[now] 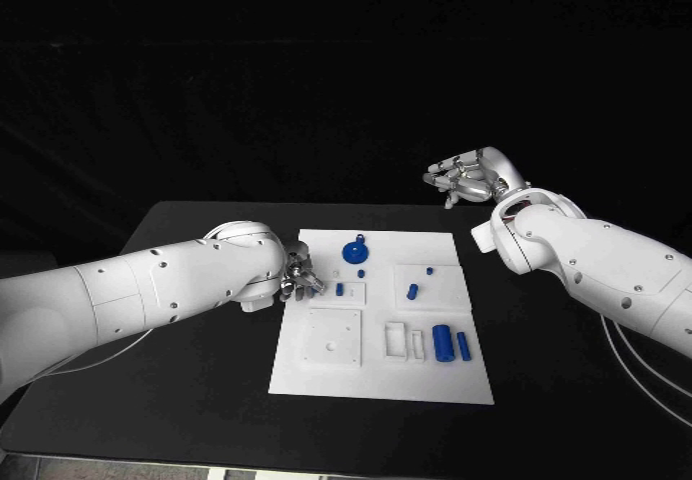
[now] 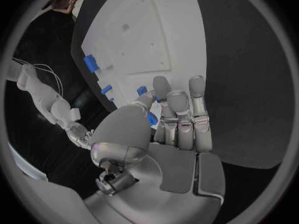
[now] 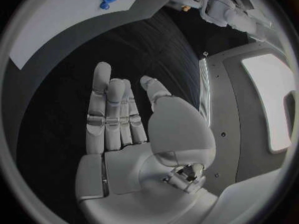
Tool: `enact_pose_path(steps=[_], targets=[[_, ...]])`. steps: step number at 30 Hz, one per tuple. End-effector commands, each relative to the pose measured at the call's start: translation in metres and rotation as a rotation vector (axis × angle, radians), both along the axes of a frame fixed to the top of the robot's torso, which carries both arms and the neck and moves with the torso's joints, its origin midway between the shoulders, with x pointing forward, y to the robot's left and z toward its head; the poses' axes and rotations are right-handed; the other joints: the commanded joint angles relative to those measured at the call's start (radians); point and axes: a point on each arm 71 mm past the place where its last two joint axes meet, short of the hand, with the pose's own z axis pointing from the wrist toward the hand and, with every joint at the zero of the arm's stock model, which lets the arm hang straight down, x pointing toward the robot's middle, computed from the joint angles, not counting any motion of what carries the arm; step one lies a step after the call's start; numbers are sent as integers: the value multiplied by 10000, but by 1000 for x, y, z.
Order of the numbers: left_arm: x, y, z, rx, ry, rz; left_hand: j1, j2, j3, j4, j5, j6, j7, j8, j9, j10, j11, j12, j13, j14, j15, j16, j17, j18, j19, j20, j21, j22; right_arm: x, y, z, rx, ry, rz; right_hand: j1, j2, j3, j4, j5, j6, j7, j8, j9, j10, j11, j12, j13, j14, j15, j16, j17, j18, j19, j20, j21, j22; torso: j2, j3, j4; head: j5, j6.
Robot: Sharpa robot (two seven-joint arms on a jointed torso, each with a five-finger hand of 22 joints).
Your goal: Assemble the parts on the task board
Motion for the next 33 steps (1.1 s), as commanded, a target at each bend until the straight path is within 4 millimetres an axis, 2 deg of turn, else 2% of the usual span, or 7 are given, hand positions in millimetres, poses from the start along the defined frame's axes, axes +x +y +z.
enact_pose_path(steps=[1,10,12,13,14,20,33], targets=[[0,1,6,-18,817,-142,158,275,1014,-922,-603,-387,-172,148,60,-186,-12,138,24,-102,24,65,-46,-58,-119,26,-34,157,0,2,0,-28,-23,171,-40,-70,22,28,56,-30,24,-46,-14,-78,-8,64,-10,-75,5,28,-9,102,317,49,43,-16,-3,3,5,19,13],[10,5,19,-44,1402,-303,366,463,972,-871,-1238,-788,-106,505,-1,-590,17,493,-85,-317,80,286,-440,-38,-209,81,-41,163,1,3,-1,-23,1,187,-38,-75,25,31,78,-30,23,-45,-13,-78,-10,63,-12,-75,6,29,-10,102,318,49,46,-18,10,0,4,22,-13],[11,5,19,-70,1655,-392,447,563,1010,-884,-1857,-880,-82,525,-4,-683,38,520,-95,-390,101,308,-475,-44,-252,98,-56,162,1,3,-1,-21,6,192,-37,-75,30,35,102,-31,24,-47,-14,-78,-10,63,-13,-76,5,29,-10,101,318,48,48,-20,14,-2,4,30,-13],[12,5,19,-75,1821,-472,683,723,1362,-1002,-3312,-937,-104,504,-19,-720,27,521,-101,-422,83,324,-483,-48,-264,73,-56,166,1,3,-1,-20,9,196,-37,-75,30,35,102,-31,24,-47,-14,-78,-10,63,-13,-76,5,29,-10,101,318,48,48,-20,18,-3,2,36,-10],[13,5,19,-87,1996,-547,520,368,1999,-954,-3313,-906,1,524,-38,-765,128,539,-110,-480,91,363,-504,-68,-280,38,-43,181,1,4,-1,-18,13,200,-37,-75,30,35,102,-31,24,-47,-14,-78,-10,63,-13,-76,5,29,-10,101,318,48,48,-20,21,-4,1,38,-19],[19,2,20,-112,2648,-807,396,5,2834,-411,-3354,-1189,-30,817,166,-971,77,698,-110,-666,126,511,-643,-58,-372,96,-2,185,1,5,-1,-10,27,220,-37,-78,36,38,124,-29,22,-46,-13,-80,-10,61,-15,-74,4,30,-10,101,316,48,49,-22,11,-7,-1,57,-35],[32,-14,21,-182,3344,-1049,458,57,3007,-246,-3353,-1655,40,1299,291,-1413,142,1237,-341,-945,190,1015,-1183,-7,-528,166,157,187,1,9,-2,18,79,308,-38,-80,43,42,146,-33,25,-47,-14,-79,-10,61,-15,-77,5,29,-10,101,315,47,52,-23,7,-8,-2,86,-63]])
